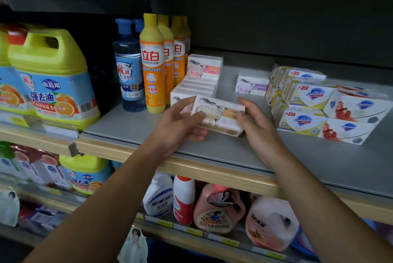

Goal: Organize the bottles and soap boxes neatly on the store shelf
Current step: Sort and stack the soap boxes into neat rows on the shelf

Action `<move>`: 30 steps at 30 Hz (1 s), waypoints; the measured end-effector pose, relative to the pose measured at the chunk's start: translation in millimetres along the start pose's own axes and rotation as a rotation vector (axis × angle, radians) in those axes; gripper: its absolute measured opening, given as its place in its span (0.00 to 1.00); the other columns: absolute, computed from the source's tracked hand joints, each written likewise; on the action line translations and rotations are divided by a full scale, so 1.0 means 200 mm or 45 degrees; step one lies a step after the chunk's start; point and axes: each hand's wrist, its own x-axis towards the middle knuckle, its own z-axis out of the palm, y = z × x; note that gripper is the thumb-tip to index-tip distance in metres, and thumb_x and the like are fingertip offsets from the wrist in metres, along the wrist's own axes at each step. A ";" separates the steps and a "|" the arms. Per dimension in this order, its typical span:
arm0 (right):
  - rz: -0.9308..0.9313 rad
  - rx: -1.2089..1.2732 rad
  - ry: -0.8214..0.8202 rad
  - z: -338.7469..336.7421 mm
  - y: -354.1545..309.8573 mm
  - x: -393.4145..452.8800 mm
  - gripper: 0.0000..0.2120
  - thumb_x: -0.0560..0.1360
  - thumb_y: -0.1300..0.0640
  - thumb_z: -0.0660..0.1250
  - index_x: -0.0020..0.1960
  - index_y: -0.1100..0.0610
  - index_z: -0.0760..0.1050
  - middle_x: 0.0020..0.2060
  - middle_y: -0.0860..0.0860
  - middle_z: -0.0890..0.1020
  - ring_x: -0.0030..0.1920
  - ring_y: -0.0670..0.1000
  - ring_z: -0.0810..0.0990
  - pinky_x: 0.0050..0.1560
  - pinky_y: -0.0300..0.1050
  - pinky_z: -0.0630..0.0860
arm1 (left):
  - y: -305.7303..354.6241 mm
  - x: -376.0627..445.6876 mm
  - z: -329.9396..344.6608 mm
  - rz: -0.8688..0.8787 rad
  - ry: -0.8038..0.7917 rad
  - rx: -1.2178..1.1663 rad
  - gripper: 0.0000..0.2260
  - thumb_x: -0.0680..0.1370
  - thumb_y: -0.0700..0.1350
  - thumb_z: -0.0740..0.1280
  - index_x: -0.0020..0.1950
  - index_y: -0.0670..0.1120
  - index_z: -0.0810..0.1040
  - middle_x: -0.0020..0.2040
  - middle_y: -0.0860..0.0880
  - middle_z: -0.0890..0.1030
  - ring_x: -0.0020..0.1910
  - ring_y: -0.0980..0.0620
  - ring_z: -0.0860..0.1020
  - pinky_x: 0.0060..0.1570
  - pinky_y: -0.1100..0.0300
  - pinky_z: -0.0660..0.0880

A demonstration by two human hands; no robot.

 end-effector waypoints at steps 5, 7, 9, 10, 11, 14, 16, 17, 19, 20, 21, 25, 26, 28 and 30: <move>0.019 -0.083 0.088 0.01 -0.03 -0.01 0.17 0.79 0.57 0.65 0.68 0.53 0.73 0.56 0.50 0.82 0.56 0.46 0.81 0.59 0.45 0.77 | -0.01 -0.02 -0.01 0.103 -0.100 0.045 0.23 0.76 0.29 0.66 0.69 0.44 0.72 0.58 0.39 0.82 0.40 0.43 0.84 0.38 0.54 0.82; -0.061 -0.075 0.105 0.01 -0.05 -0.03 0.16 0.78 0.60 0.67 0.65 0.52 0.74 0.55 0.48 0.83 0.55 0.49 0.81 0.59 0.47 0.77 | 0.00 -0.02 0.00 0.104 -0.073 -0.016 0.19 0.75 0.37 0.69 0.66 0.46 0.75 0.56 0.42 0.83 0.44 0.41 0.84 0.39 0.52 0.82; -0.190 -0.118 0.119 0.00 -0.07 -0.06 0.18 0.76 0.62 0.70 0.64 0.50 0.75 0.53 0.43 0.82 0.52 0.49 0.81 0.56 0.46 0.77 | 0.00 -0.03 0.01 0.087 -0.029 -0.090 0.15 0.74 0.46 0.70 0.61 0.49 0.78 0.54 0.46 0.84 0.47 0.39 0.84 0.42 0.50 0.82; -0.252 -0.157 0.123 0.00 -0.08 -0.07 0.20 0.74 0.64 0.71 0.63 0.49 0.75 0.53 0.44 0.82 0.51 0.48 0.80 0.55 0.46 0.77 | 0.00 -0.03 0.01 0.090 -0.004 -0.119 0.13 0.75 0.47 0.69 0.60 0.50 0.79 0.55 0.46 0.84 0.48 0.39 0.84 0.44 0.49 0.82; -0.307 -0.219 0.125 0.00 -0.08 -0.07 0.22 0.72 0.64 0.73 0.62 0.49 0.76 0.52 0.46 0.82 0.50 0.46 0.80 0.54 0.43 0.76 | -0.01 -0.03 0.01 0.106 0.021 -0.137 0.11 0.76 0.46 0.68 0.58 0.48 0.80 0.57 0.45 0.83 0.50 0.39 0.84 0.46 0.49 0.82; -0.468 -0.494 0.127 0.02 -0.09 -0.09 0.26 0.66 0.64 0.77 0.60 0.47 0.78 0.50 0.43 0.79 0.50 0.39 0.75 0.54 0.27 0.68 | -0.02 -0.03 0.00 0.163 0.088 -0.099 0.05 0.79 0.39 0.66 0.53 0.43 0.80 0.62 0.40 0.78 0.57 0.41 0.81 0.48 0.49 0.82; -0.586 -0.639 0.139 0.02 -0.10 -0.10 0.26 0.64 0.64 0.78 0.60 0.50 0.79 0.50 0.42 0.79 0.52 0.42 0.72 0.55 0.23 0.63 | -0.02 -0.03 0.00 0.171 0.095 -0.117 0.05 0.79 0.36 0.65 0.51 0.41 0.80 0.64 0.40 0.77 0.58 0.42 0.81 0.46 0.53 0.82; -0.641 -0.685 0.146 0.03 -0.10 -0.10 0.26 0.64 0.64 0.78 0.60 0.52 0.79 0.51 0.43 0.80 0.54 0.43 0.71 0.56 0.23 0.61 | -0.02 -0.03 0.00 0.167 0.094 -0.148 0.05 0.79 0.35 0.65 0.51 0.40 0.80 0.65 0.40 0.76 0.58 0.42 0.81 0.46 0.54 0.82; -0.720 -0.733 0.156 0.03 -0.11 -0.10 0.25 0.63 0.65 0.78 0.59 0.55 0.80 0.52 0.42 0.79 0.55 0.46 0.70 0.57 0.23 0.60 | -0.02 -0.02 -0.01 0.155 0.089 -0.189 0.05 0.79 0.34 0.64 0.51 0.40 0.80 0.66 0.41 0.75 0.58 0.41 0.81 0.47 0.54 0.82; -0.736 -0.738 0.155 0.03 -0.11 -0.11 0.25 0.63 0.64 0.78 0.59 0.55 0.80 0.51 0.41 0.78 0.55 0.47 0.70 0.57 0.23 0.59 | -0.02 -0.02 -0.01 0.149 0.091 -0.192 0.05 0.79 0.34 0.64 0.51 0.40 0.80 0.66 0.41 0.75 0.58 0.42 0.81 0.47 0.53 0.82; -0.735 -0.726 0.151 0.03 -0.11 -0.11 0.24 0.63 0.63 0.77 0.59 0.55 0.80 0.51 0.42 0.78 0.56 0.47 0.71 0.57 0.22 0.59 | -0.03 -0.02 -0.01 0.142 0.094 -0.187 0.05 0.79 0.34 0.64 0.51 0.40 0.80 0.65 0.40 0.76 0.57 0.42 0.81 0.48 0.53 0.82; -0.526 -0.450 0.164 0.02 -0.10 -0.10 0.22 0.68 0.62 0.74 0.60 0.49 0.77 0.52 0.44 0.81 0.55 0.45 0.77 0.58 0.31 0.69 | -0.03 -0.01 -0.01 0.125 0.043 -0.115 0.09 0.79 0.36 0.66 0.58 0.41 0.78 0.58 0.37 0.81 0.49 0.40 0.84 0.45 0.53 0.82; -0.431 -0.347 0.168 0.02 -0.10 -0.10 0.22 0.69 0.63 0.74 0.60 0.48 0.76 0.52 0.44 0.81 0.55 0.45 0.78 0.59 0.37 0.73 | -0.03 -0.02 0.00 0.128 0.019 -0.075 0.10 0.79 0.36 0.66 0.60 0.41 0.77 0.56 0.38 0.83 0.46 0.40 0.84 0.43 0.53 0.82; -0.259 -0.199 0.150 0.01 -0.09 -0.08 0.19 0.72 0.64 0.73 0.59 0.48 0.76 0.51 0.46 0.83 0.53 0.46 0.81 0.59 0.47 0.77 | -0.04 -0.01 0.00 0.138 0.015 0.025 0.09 0.79 0.37 0.67 0.59 0.44 0.78 0.51 0.42 0.85 0.41 0.41 0.84 0.41 0.53 0.83; -0.177 -0.182 0.118 0.00 -0.08 -0.08 0.17 0.73 0.64 0.72 0.59 0.50 0.75 0.51 0.48 0.83 0.53 0.48 0.82 0.58 0.51 0.78 | -0.05 -0.01 0.01 0.126 0.068 0.108 0.07 0.79 0.40 0.68 0.55 0.47 0.77 0.47 0.45 0.85 0.38 0.42 0.85 0.38 0.54 0.82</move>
